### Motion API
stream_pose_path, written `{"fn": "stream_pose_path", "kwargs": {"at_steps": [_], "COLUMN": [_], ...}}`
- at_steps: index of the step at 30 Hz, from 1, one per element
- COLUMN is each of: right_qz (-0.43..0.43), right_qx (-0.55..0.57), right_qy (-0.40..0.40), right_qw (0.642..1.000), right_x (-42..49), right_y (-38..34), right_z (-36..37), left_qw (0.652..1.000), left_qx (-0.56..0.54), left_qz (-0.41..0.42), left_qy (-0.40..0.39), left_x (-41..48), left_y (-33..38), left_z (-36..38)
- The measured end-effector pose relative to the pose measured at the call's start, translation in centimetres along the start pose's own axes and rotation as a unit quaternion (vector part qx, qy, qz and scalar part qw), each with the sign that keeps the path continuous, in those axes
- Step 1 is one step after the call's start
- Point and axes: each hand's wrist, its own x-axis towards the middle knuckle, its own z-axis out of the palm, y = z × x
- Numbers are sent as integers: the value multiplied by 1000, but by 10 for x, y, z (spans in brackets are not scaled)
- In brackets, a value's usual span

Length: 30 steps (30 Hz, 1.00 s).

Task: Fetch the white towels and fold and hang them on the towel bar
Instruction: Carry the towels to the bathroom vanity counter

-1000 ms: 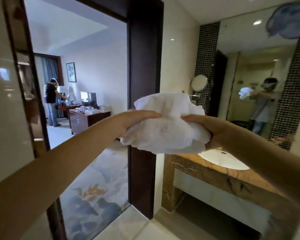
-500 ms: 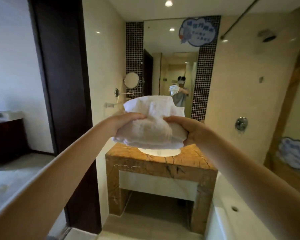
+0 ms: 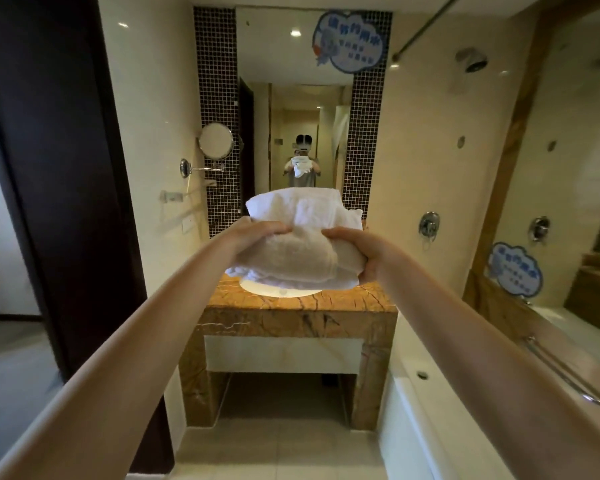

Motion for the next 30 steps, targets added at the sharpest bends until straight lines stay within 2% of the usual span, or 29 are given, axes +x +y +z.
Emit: {"fn": "stream_pose_path", "kwargs": {"at_steps": [11,30], "right_qz": [-15,-36], "right_qx": [0,8], "right_qy": [53,33], "right_qw": [998,999], "right_x": [34,148], "right_y": [-8,-51], "right_z": [-5,-78], "left_qw": [999,999], "left_qx": [0,-4], "left_qz": [25,38], "left_qy": [-30,4], "left_x": [54,163], "left_y": [-9,41], "left_z": [2,51]}}
